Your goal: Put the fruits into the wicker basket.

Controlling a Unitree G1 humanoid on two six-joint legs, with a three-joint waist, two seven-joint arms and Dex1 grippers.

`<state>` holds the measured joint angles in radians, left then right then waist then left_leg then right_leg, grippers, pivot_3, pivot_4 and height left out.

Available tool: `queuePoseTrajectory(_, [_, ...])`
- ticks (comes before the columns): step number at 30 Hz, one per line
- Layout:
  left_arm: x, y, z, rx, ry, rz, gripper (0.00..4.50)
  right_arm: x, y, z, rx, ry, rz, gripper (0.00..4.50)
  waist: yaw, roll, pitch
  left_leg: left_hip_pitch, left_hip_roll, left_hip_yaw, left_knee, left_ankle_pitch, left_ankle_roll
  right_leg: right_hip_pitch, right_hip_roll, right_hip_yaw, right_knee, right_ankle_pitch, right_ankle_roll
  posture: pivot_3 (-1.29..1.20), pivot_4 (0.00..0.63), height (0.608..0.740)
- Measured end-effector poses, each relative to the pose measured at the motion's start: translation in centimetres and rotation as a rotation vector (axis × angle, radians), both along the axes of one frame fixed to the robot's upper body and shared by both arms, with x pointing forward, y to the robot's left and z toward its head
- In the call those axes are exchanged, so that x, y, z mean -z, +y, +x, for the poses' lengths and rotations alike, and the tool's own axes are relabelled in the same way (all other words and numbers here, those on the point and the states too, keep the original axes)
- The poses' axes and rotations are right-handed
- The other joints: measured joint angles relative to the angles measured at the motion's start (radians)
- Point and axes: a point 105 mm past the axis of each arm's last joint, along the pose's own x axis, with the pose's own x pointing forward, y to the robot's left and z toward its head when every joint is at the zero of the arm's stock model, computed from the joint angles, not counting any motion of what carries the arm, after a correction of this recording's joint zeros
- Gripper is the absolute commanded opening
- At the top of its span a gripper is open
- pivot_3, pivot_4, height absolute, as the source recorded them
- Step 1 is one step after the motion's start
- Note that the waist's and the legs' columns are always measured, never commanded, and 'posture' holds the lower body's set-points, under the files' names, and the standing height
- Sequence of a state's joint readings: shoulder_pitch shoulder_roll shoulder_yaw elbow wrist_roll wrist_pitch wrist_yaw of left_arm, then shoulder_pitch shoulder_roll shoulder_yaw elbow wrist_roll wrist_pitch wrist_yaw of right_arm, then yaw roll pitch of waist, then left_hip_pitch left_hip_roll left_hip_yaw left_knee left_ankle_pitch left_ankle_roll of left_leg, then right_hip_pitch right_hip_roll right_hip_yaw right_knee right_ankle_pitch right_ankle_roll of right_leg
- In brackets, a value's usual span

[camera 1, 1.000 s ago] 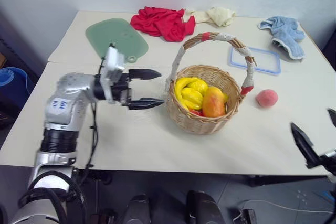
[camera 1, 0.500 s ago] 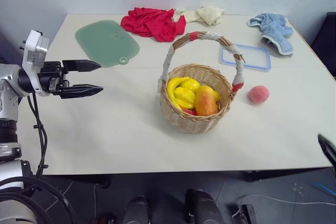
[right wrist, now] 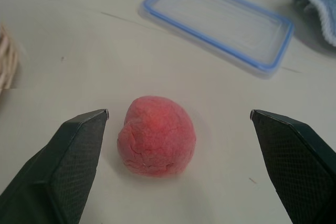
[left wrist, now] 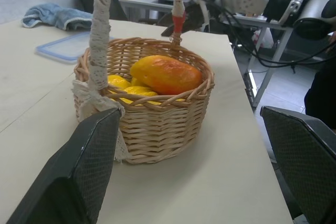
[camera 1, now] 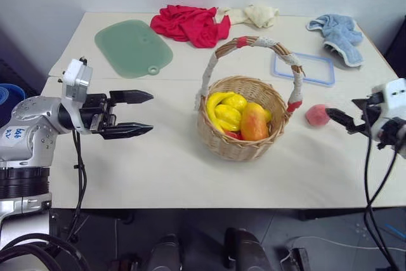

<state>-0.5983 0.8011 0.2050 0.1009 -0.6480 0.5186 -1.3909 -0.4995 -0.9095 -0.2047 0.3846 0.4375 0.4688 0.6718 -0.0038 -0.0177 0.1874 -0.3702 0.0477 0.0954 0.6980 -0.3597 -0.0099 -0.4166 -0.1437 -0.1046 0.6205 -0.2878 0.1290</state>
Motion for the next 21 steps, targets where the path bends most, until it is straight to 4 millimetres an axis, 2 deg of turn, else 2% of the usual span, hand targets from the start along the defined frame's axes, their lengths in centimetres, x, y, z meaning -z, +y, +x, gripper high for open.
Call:
queuePoseTrajectory(6, [-0.3, -0.3, -0.4, -0.003, -0.004, -0.015, 4.45, 1.0, 1.7, 2.3, -0.046, 0.037, 0.078, 4.50, -0.003, 0.000, 0.000, 0.000, 0.000, 0.000, 0.000, 0.000, -0.001, 0.000, 0.000, 0.000, 0.001, 0.000, 0.000, 0.00, 0.150, 0.740])
queuePoseTrajectory(11, [-0.3, -0.4, -0.3, -0.011, -0.003, -0.019, 4.45, 1.7, 2.8, 3.3, -0.084, 0.073, 0.088, 4.50, 0.000, 0.000, 0.000, 0.000, 0.000, 0.000, 0.000, 0.000, -0.001, 0.000, 0.000, 0.000, 0.000, 0.000, 0.000, 0.00, 0.150, 0.740])
queuePoseTrajectory(14, [-0.2, -0.6, -0.3, -0.004, 0.000, -0.026, 4.50, 2.4, 2.7, 3.6, -0.078, 0.079, 0.082, 3.87, -0.001, 0.000, 0.000, 0.000, 0.000, 0.000, 0.000, 0.000, 0.000, 0.000, 0.000, 0.000, 0.000, 0.000, 0.000, 0.00, 0.150, 0.740])
queuePoseTrajectory(19, [-0.5, -1.2, -0.2, 0.023, 0.000, -0.025, 4.50, 2.5, 2.1, 3.5, -0.084, 0.081, 0.054, 2.30, -0.004, 0.000, 0.000, 0.000, 0.000, 0.000, 0.000, 0.000, -0.001, 0.000, 0.000, 0.000, 0.001, 0.000, 0.000, 0.00, 0.150, 0.740])
queuePoseTrajectory(21, [-0.7, -1.5, -0.3, 0.036, -0.005, -0.026, 4.50, 2.6, 1.8, 3.1, -0.102, 0.087, 0.055, 2.30, -0.003, 0.000, 0.000, 0.000, 0.000, 0.000, 0.000, 0.000, -0.001, 0.000, 0.000, 0.000, 0.001, 0.000, 0.000, 0.00, 0.150, 0.740])
